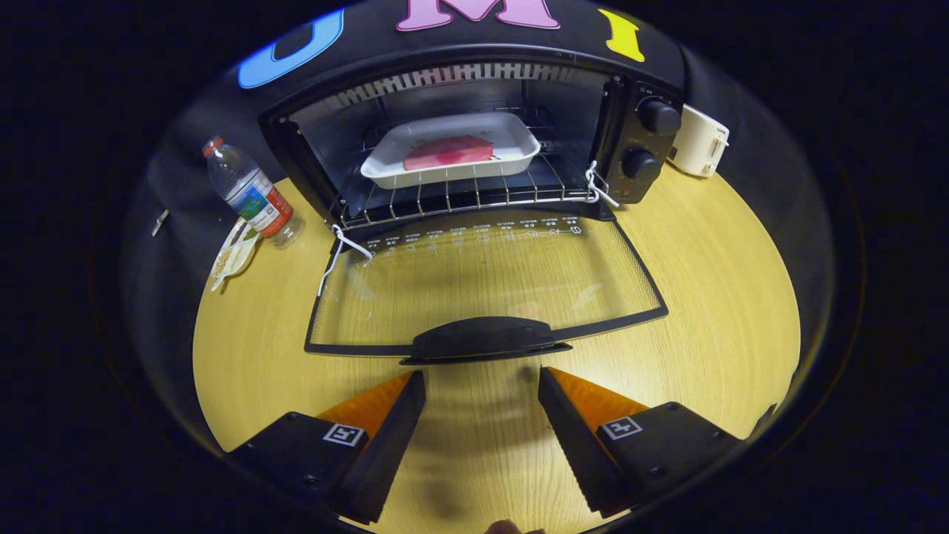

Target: Open the toaster oven, put the food inside, and close the toaster oven door.

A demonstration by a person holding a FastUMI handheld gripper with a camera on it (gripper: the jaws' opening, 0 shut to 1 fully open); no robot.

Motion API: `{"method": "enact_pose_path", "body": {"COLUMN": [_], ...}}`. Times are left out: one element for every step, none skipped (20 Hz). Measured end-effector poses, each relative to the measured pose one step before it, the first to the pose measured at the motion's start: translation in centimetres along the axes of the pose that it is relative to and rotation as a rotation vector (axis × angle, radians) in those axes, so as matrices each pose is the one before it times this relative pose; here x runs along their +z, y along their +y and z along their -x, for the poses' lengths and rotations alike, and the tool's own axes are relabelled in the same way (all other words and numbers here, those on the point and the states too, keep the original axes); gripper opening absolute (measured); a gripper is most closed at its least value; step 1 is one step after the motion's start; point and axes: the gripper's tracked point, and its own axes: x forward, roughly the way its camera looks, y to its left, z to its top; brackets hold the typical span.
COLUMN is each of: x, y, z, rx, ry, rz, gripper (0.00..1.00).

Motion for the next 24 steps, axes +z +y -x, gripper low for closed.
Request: {"method": "enact_pose_path", "body": {"x": [-0.075, -0.120, 0.255, -0.028, 0.000, 0.150, -0.099, 0.061, -0.029, 0.034, 0.048, 0.089, 0.058, 0.160, 0.115, 0.154, 0.295, 0.459, 0.333, 0.471, 0.484, 0.451, 0.515, 0.625], "y": [-0.239, -0.098, 0.005, -0.088, 0.082, 0.082, 0.026, -0.053, -0.006, -0.111, 0.030, 0.001, -0.018, -0.014, 0.009, 0.004, 0.007, 0.176, 0.083, 0.110, 0.075, 0.054, 0.053, 0.156], "z": [-0.400, -0.088, -0.408, 0.239, -0.206, -0.045, -0.027, -0.038, -0.010, 0.098, 0.139, 0.155, 0.229, 0.352, 0.307, 0.366, 0.396, 0.483, 0.538, 0.588, 0.466, 0.513, 0.456, 0.386], "rx": [-0.00952, -0.00805, -0.00640, -0.00845, -0.00191, 0.00005, 0.00157, 0.00224, 0.00248, 0.00101, 0.00142, 0.00041, 0.00028, 0.00080, 0.00097, 0.00133, 0.00141, 0.00151, 0.00172, 0.00248, 0.00267, 0.00276, 0.00272, 0.00289], "ry": [0.00563, 0.01006, -0.01003, 0.00276, 0.00278, -0.00326, 0.00667, 0.00139, 0.00310, 0.00076, -0.00082, -0.00470, -0.00225, -0.00660, -0.00490, -0.00740, -0.00952, -0.01021, -0.01254, -0.01488, -0.01417, -0.01412, -0.01320, -0.01399], "rz": [-0.00621, -0.00112, 0.00815, 0.02564, 0.02743, 0.00964, 0.00329, 0.00060, 0.00058, 0.00466, 0.00320, 0.00044, 0.00097, 0.00020, 0.00034, 0.00081, 0.00106, 0.00252, 0.00207, -0.00086, -0.00176, -0.00072, -0.00032, -0.00050], "gripper": [0.99, 0.99, 0.99, 0.99, 0.99, 0.99, 0.98, 0.98, 0.99, 0.98, 0.99, 0.99, 0.99, 0.99, 0.99, 0.99, 0.99, 0.99, 0.99, 0.99, 0.99, 0.99, 0.99, 0.99]}}
